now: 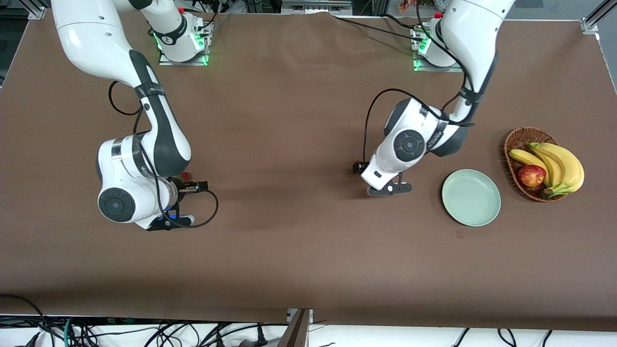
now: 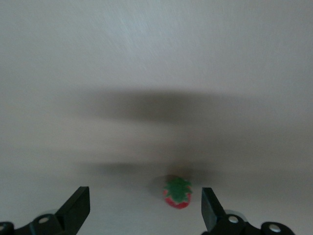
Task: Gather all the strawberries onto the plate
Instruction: 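Grasp the strawberry with the left gripper while the right gripper reaches another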
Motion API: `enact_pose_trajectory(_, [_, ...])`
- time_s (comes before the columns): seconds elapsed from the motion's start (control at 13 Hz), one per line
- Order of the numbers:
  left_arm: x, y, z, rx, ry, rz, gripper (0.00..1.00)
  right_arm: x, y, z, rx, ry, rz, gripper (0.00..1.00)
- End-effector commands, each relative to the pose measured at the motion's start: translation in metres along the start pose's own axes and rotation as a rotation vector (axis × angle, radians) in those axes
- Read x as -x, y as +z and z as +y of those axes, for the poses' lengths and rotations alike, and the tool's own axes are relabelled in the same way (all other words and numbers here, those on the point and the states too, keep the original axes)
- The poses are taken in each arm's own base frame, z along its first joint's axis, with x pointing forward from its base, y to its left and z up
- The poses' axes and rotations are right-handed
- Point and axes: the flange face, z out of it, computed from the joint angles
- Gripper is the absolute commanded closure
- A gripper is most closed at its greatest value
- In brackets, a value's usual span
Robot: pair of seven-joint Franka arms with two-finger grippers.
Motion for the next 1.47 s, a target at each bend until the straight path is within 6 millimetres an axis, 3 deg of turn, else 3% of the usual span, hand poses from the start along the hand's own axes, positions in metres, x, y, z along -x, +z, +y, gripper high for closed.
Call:
enact_pose_trajectory(0.0, [0.029,0.015,0.010,0.018,-0.024,0.080,0.00,0.007,0.014,0.002,0.025,-0.020,0.003,0.00])
enact_pose_trajectory(0.15, [0.037,0.033,0.012,0.036,-0.039,0.106,0.00,0.016,0.035,0.006,0.029,-0.018,0.045,0.00])
enact_pose_trajectory(0.23, [0.037,0.033,0.011,0.038,-0.040,0.108,0.00,0.020,0.048,0.007,0.027,-0.014,0.063,0.00])
enact_pose_trajectory(0.39, [0.037,0.038,0.011,0.035,-0.040,0.105,0.38,0.027,0.067,0.009,0.024,-0.013,0.095,0.00])
enact_pose_trajectory(0.46, [0.037,0.040,0.011,0.034,-0.040,0.104,0.52,0.032,0.074,0.010,0.023,-0.014,0.117,0.00])
enact_pose_trajectory(0.62, [0.034,0.043,0.012,0.046,-0.041,0.118,0.56,0.038,0.085,0.014,0.036,-0.042,0.125,0.00])
enact_pose_trajectory(0.85, [0.033,0.041,0.014,0.049,-0.039,0.121,0.95,0.047,0.092,0.038,0.057,-0.068,0.119,0.00])
enact_pose_trajectory(0.93, [0.030,0.039,0.011,0.048,-0.037,0.122,0.99,0.051,0.101,0.044,0.059,-0.065,0.133,0.00])
enact_pose_trajectory(1.08, [0.022,0.020,0.002,0.047,-0.054,0.133,0.99,0.062,0.120,0.047,0.059,-0.066,0.181,0.00])
enact_pose_trajectory(1.31, [-0.014,-0.039,-0.024,-0.139,0.063,0.089,1.00,0.064,0.125,0.048,0.060,-0.069,0.195,0.01])
enact_pose_trajectory(1.39, [-0.030,-0.057,-0.037,-0.197,0.116,0.057,1.00,0.064,0.126,0.049,0.059,-0.071,0.191,0.10])
